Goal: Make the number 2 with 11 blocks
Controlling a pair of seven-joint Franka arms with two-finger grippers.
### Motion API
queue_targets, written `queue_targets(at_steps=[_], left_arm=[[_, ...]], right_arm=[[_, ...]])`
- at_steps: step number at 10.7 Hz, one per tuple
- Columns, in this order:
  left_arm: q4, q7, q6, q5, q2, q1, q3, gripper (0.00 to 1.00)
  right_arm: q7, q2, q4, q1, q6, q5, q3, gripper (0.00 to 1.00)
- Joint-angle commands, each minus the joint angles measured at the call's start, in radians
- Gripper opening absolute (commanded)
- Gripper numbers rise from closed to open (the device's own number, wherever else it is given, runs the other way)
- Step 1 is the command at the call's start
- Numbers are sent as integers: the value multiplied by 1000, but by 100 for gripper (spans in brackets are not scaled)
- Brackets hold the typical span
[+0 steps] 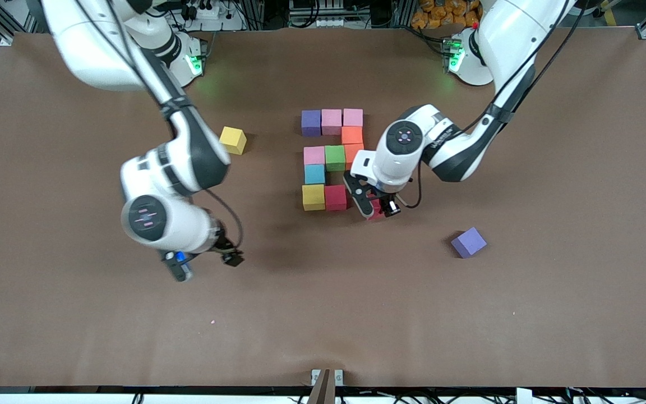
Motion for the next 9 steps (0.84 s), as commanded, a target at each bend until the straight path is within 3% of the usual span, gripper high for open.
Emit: queue_targets(at_steps=[1,5,9], left_arm=[[6,-96,8,62,19,-29,4,35],[-2,-96,8,62,38,-51,3,34],[-1,-75,8,114,46,-71,1,34]], right_arm=[[-221,-32,-27,-77,-52,15,8,100],[-491,-62,-82,-139,-78,-99,5,100],[-540,-188,-272,-135,-5,-194,8,100]])
